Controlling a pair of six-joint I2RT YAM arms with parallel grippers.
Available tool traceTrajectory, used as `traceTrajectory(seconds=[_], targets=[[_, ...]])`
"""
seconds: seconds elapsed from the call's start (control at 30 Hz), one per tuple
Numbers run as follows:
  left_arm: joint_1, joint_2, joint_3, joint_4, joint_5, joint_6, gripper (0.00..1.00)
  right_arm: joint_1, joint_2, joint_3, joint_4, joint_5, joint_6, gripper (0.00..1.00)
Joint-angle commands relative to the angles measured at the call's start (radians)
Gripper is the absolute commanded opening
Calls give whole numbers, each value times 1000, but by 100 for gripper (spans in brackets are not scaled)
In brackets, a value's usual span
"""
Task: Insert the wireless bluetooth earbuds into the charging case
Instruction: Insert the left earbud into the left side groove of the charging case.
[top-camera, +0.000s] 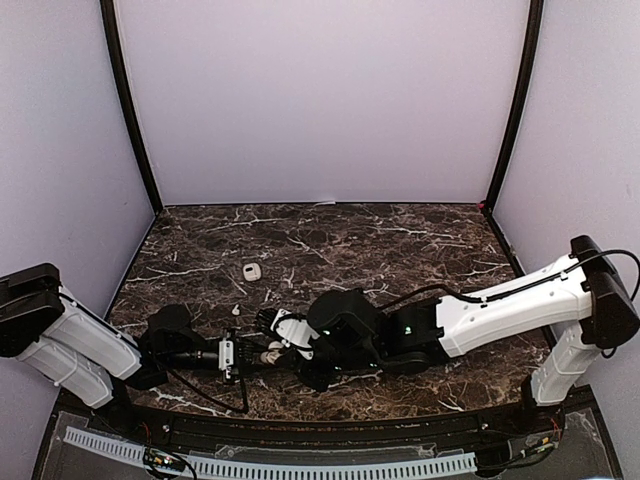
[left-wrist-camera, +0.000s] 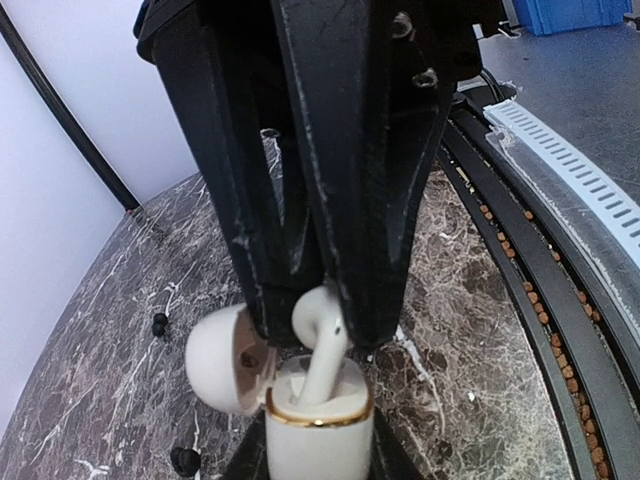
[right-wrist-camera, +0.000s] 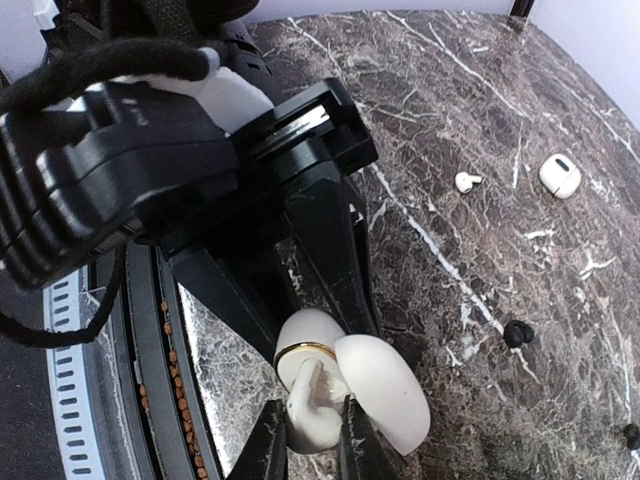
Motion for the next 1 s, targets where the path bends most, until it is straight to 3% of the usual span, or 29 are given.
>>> traceTrajectory(seconds=[0.0,0.2,0.47,0.67,0.83,0.97], targets=[[-32,-25,4,5,-35,55,8,-8,47,92,-27,-61,79,0],[-54,-22,9,-16,-90,89,7,-25,84,158,-100,-97,183,0],[-70,-21,13,-24,-142,103,7,-100,110,180,-122,-300,395,1],[-70,-27,12,-21,-139,88,7,-129,123,178,-118,-376,478,11],[-70,-25,13,-12,-129,70,6,-140,117,178,-119,-416,499,27],[-69,-32,-10,53,-119,27,7,-146,88,156,-89,-439,493,34]])
